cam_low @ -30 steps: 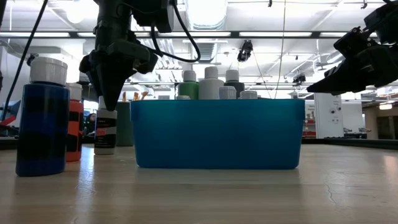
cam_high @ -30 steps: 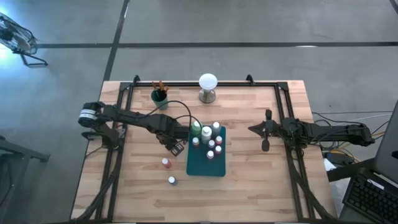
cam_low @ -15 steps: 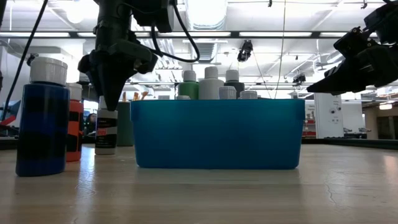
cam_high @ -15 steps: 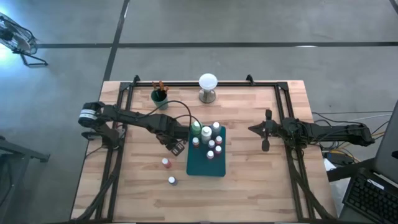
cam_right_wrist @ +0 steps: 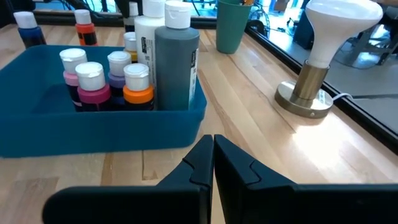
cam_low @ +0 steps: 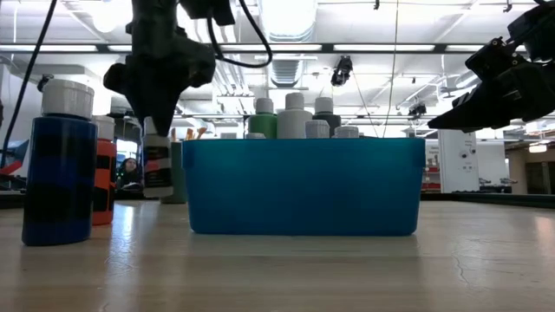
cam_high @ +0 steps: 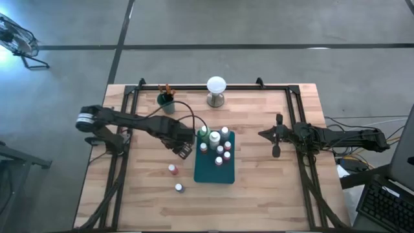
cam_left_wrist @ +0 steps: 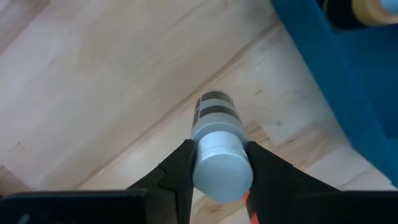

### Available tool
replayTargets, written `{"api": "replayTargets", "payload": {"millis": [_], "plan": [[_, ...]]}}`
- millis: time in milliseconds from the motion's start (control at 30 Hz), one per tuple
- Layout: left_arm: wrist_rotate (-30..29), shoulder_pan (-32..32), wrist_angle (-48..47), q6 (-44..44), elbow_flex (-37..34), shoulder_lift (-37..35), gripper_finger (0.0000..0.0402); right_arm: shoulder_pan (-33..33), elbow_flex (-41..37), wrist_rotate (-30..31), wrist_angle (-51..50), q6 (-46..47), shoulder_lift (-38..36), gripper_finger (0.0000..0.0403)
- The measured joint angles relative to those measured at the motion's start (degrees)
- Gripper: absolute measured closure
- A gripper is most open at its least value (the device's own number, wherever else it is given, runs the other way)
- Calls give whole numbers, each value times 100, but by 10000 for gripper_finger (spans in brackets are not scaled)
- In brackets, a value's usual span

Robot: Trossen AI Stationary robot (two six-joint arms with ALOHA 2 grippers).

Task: Pick & Place Paint Supplies
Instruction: Put the gray paint bottle into the blue bin

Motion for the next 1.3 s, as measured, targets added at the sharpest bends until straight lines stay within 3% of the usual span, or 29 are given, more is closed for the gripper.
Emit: {"api": "replayTargets", "payload": {"millis": [367, 600, 833, 1300], "plan": [[105, -26, 23, -693, 20, -484, 279, -1, 0, 0, 1, 65, -2, 394], [72, -189, -250, -1235, 727, -471, 279, 0, -1, 0, -1, 61, -2, 394], [-369, -443, -742, -1309, 1782, 28, 279, 0, 0, 0, -1, 40, 0, 394], [43, -514, -1013, -480, 3339, 1450, 279, 0, -2, 0, -1, 2, 0, 394]]}}
